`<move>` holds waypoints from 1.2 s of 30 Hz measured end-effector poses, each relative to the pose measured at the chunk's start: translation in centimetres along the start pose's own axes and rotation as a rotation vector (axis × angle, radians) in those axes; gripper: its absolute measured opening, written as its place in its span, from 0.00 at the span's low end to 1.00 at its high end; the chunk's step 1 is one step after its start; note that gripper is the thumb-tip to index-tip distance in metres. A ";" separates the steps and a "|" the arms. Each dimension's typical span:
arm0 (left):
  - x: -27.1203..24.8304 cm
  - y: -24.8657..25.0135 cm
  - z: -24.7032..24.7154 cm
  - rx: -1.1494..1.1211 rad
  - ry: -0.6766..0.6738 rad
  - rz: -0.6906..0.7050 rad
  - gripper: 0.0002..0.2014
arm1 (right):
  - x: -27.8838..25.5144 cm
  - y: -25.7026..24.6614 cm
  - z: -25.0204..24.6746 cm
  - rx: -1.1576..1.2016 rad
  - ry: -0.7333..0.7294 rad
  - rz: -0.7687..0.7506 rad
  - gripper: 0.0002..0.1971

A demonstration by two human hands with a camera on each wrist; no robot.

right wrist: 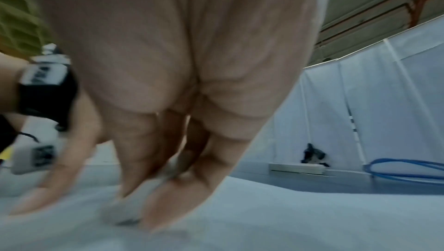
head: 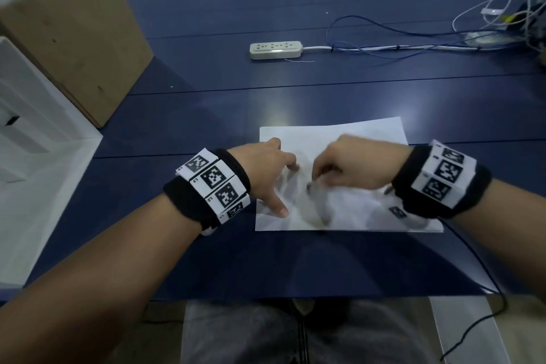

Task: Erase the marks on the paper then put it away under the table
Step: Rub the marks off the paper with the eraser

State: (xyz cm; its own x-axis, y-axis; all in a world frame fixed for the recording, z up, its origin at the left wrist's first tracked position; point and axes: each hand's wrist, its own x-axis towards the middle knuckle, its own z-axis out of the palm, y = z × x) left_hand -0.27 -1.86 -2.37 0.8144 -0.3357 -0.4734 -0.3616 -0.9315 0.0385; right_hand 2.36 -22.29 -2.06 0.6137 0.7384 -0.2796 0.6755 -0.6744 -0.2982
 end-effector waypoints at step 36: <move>-0.1 0.2 -0.3 -0.011 -0.025 -0.025 0.47 | -0.1 0.7 -0.2 0.007 0.059 0.038 0.07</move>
State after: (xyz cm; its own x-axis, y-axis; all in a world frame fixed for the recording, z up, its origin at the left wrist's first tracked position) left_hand -0.26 -2.11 -2.04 0.8116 -0.3084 -0.4962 -0.3361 -0.9412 0.0353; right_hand 2.84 -22.78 -2.06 0.6621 0.7111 -0.2364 0.6483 -0.7018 -0.2953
